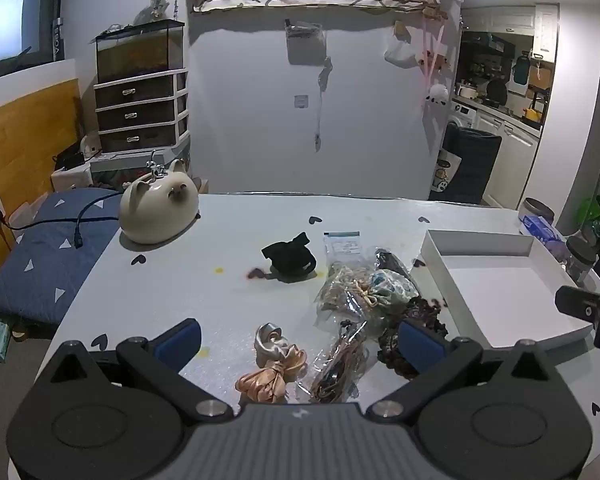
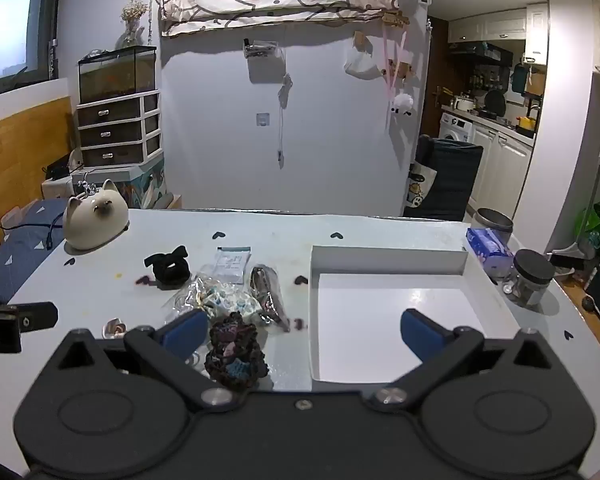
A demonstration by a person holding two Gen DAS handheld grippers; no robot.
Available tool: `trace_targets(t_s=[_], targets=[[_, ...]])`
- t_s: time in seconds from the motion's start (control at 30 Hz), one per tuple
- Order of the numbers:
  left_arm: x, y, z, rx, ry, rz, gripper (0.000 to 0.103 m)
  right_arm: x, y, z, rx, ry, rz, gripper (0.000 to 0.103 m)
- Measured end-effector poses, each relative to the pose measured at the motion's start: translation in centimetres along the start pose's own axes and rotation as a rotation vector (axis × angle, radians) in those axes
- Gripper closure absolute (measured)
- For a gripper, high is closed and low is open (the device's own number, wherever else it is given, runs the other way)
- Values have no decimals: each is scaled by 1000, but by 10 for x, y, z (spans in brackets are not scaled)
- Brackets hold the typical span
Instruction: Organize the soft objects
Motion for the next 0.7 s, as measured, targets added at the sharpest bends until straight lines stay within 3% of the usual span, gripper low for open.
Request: trace_targets(t_s=[0.7], targets=[[0,0,0,1,-1,-2,0,1,1,-3,-4,5,3,0]])
Point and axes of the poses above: each gripper's, at about its wrist camera, not at the fingertips, and z roughly against the way its jaws point, y to its left, x to its top, the point moved 5 cm from there along -z, roughly the way its jaws point, and after that the axes turned 4 degrees about x, right-handed, at the moved point
